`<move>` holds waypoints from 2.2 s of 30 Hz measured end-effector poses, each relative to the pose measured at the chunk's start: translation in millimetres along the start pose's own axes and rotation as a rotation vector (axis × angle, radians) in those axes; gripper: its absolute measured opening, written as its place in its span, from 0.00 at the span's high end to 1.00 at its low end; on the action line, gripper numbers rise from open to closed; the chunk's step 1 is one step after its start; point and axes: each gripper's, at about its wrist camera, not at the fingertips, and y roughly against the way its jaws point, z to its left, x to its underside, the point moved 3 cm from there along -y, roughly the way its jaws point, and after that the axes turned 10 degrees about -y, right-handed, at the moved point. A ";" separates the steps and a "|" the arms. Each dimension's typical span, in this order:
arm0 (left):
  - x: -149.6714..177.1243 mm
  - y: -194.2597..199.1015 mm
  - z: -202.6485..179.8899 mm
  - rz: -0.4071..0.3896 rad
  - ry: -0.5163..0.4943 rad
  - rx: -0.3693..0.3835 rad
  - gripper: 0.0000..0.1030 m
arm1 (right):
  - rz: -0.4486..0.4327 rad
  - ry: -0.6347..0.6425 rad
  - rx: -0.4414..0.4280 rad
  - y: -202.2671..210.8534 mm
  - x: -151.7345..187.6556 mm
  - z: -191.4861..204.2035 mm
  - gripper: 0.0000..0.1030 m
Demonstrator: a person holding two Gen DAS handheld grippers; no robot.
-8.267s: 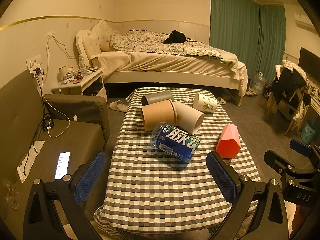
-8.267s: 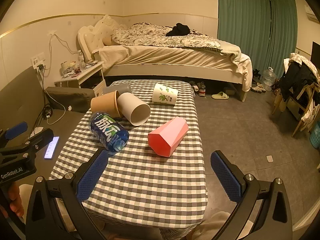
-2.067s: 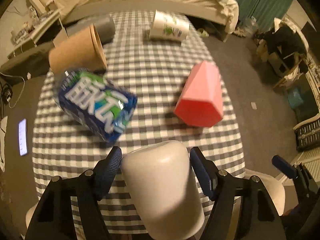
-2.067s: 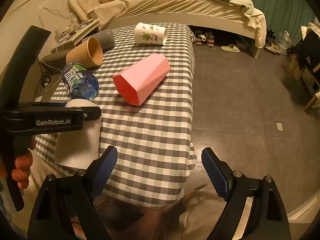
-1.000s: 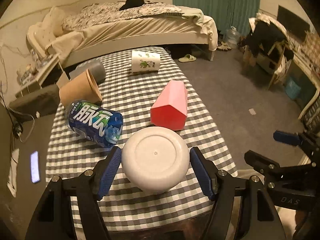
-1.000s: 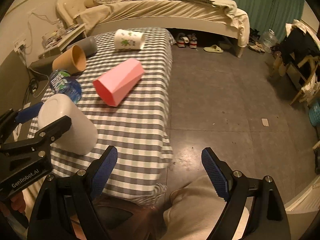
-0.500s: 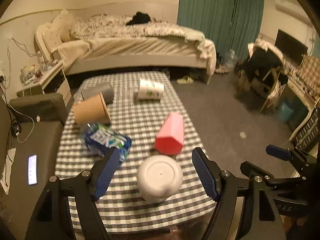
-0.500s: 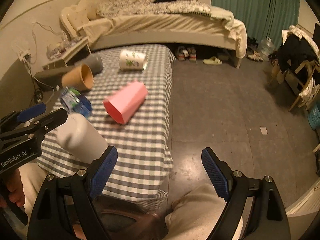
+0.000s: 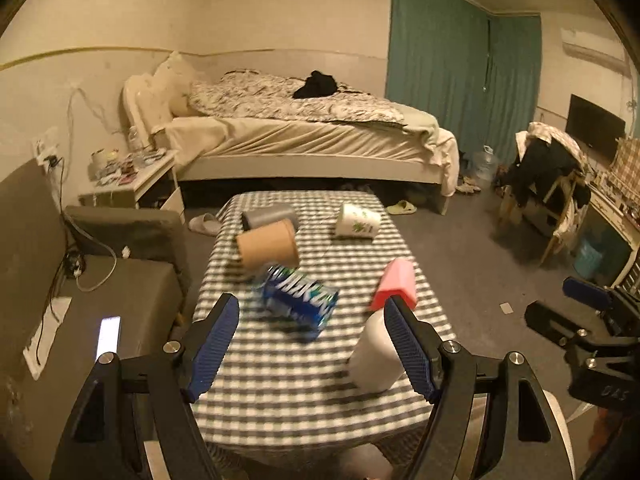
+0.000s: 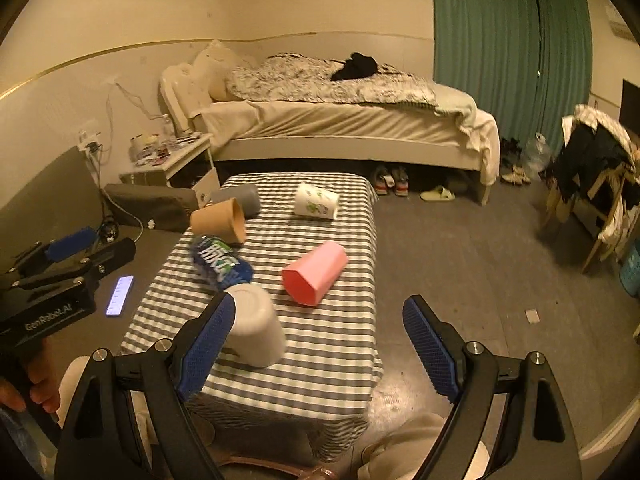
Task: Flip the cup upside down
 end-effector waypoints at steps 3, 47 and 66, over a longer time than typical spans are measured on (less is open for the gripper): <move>17.2 -0.1 9.1 0.015 0.013 -0.010 0.24 | 0.000 0.014 -0.007 -1.4 8.6 14.7 0.16; 59.2 -30.4 27.2 0.087 0.035 -0.084 0.00 | 0.069 -0.027 0.041 -67.1 50.3 13.8 0.00; 57.5 -23.6 28.1 0.067 0.037 -0.090 0.00 | 0.052 -0.026 0.059 -60.8 48.6 16.1 0.00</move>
